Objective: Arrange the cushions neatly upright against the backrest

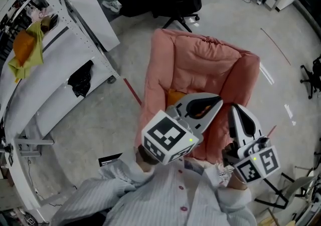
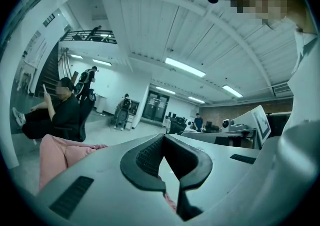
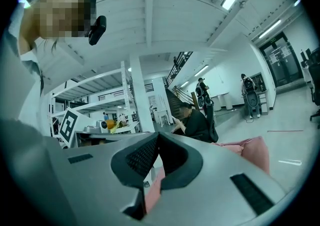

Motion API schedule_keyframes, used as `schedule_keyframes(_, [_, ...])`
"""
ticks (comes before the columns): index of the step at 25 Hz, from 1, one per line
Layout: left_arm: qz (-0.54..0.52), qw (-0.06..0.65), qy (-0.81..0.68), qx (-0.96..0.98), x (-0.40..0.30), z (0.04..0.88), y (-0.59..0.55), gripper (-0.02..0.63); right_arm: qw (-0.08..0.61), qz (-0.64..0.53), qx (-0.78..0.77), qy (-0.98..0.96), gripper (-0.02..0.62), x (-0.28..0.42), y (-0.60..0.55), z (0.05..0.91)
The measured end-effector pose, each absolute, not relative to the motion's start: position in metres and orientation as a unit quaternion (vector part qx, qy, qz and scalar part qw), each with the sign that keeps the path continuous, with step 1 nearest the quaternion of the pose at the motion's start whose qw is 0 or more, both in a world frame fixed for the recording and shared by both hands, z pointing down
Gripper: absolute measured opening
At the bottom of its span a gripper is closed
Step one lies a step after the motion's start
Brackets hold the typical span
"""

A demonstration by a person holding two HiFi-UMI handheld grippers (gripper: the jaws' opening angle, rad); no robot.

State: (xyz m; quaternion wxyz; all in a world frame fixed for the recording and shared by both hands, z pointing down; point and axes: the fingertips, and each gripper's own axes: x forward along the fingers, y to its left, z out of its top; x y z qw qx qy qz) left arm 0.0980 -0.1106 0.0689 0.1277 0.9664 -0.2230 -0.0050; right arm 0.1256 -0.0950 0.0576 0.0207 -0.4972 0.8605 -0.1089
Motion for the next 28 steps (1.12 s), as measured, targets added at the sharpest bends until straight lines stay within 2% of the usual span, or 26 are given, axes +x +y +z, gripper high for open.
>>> schedule_keyframes(16, [0.004, 0.129, -0.219, 0.967, 0.094, 0.073, -0.115, 0.009, 0.008, -0.116, -0.496, 0.861, 0.014, 0.122, -0.097, 0.067])
schedule_keyframes(22, [0.004, 0.083, -0.197, 0.977, 0.103, 0.055, -0.111, 0.009, 0.012, -0.118, -0.496, 0.860, 0.014, 0.126, -0.092, 0.064])
schedule_keyframes(28, [-0.038, 0.070, -0.185, 0.979, 0.114, 0.031, -0.111, 0.010, -0.002, -0.098, -0.513, 0.853, 0.012, 0.146, -0.084, 0.044])
